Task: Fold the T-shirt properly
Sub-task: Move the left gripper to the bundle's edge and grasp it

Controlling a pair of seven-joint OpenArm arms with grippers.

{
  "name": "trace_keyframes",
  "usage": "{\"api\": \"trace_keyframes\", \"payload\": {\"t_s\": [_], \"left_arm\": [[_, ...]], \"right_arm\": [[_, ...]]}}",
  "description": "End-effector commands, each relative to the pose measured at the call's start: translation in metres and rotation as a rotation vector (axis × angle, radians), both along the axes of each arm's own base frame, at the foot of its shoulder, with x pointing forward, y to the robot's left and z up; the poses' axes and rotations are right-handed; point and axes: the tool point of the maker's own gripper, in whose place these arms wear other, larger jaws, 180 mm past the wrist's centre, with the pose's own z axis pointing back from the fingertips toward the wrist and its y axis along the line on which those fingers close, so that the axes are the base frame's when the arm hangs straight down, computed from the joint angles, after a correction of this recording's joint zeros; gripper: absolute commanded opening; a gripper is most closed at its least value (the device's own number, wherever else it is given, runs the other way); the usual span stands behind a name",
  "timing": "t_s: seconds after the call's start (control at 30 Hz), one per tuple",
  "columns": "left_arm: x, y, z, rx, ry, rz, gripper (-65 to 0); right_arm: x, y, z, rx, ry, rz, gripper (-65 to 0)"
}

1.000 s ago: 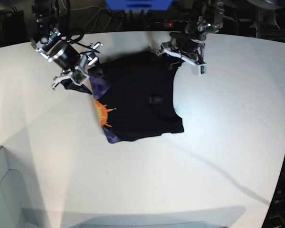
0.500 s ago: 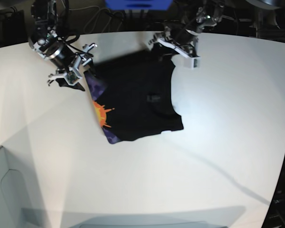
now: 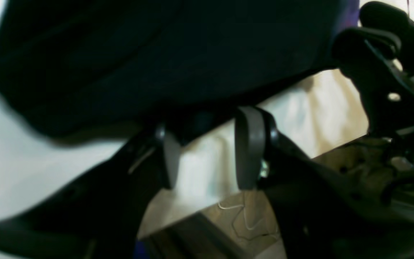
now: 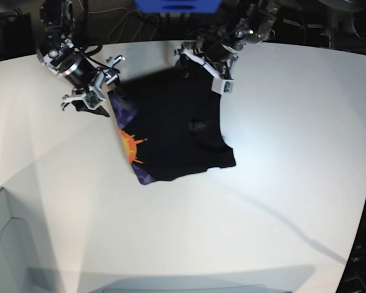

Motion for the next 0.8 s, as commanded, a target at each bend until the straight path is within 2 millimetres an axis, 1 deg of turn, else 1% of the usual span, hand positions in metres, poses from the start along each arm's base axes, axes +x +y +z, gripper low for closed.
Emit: {"api": "trace_keyframes", "payload": {"t_s": [0.0,0.07,0.17,0.23,0.4,0.5,0.6,0.63,0.7,0.77], "left_arm": [[0.003,-0.005,0.004,-0.018,-0.018,-0.004,-41.2],[0.002,-0.002,-0.004,0.004,-0.007,-0.025,-41.2],[0.004,-0.008,-0.006,0.009,-0.012,-0.063,-41.2],[0.003,-0.007,-0.011,0.018,-0.003,-0.069,-41.4],[0.008,-0.005,-0.011,0.022,-0.012,-0.067,-42.6],[0.009,-0.003,-0.011,0.027,-0.014,-0.062,-50.3],[0.013,-0.002,-0.01,0.029,-0.022,-0.059,-62.6],[0.016,-0.002,-0.009,0.03,-0.029,-0.06,-65.0],[0.015,0.007,-0.014,0.059,-0.024,-0.07,-64.1],[0.014,0.014,-0.02,0.081,-0.015,-0.074,-65.0]], "right_arm": [[0.004,0.003,0.012,0.026,-0.04,0.013,-30.6],[0.004,0.004,0.012,0.029,-0.039,0.015,-30.6],[0.009,0.009,0.015,0.047,-0.054,0.004,-30.6],[0.011,0.011,0.017,0.057,-0.058,-0.001,-30.6],[0.012,0.012,0.017,0.06,-0.061,-0.001,-30.6],[0.02,0.016,0.023,0.075,-0.083,-0.01,-30.6],[0.022,0.018,0.024,0.08,-0.088,-0.012,-30.6],[0.022,0.018,0.024,0.082,-0.088,-0.013,-30.6],[0.022,0.019,0.026,0.082,-0.094,-0.01,-30.6],[0.023,0.023,0.028,0.095,-0.097,-0.015,-30.6]]}}
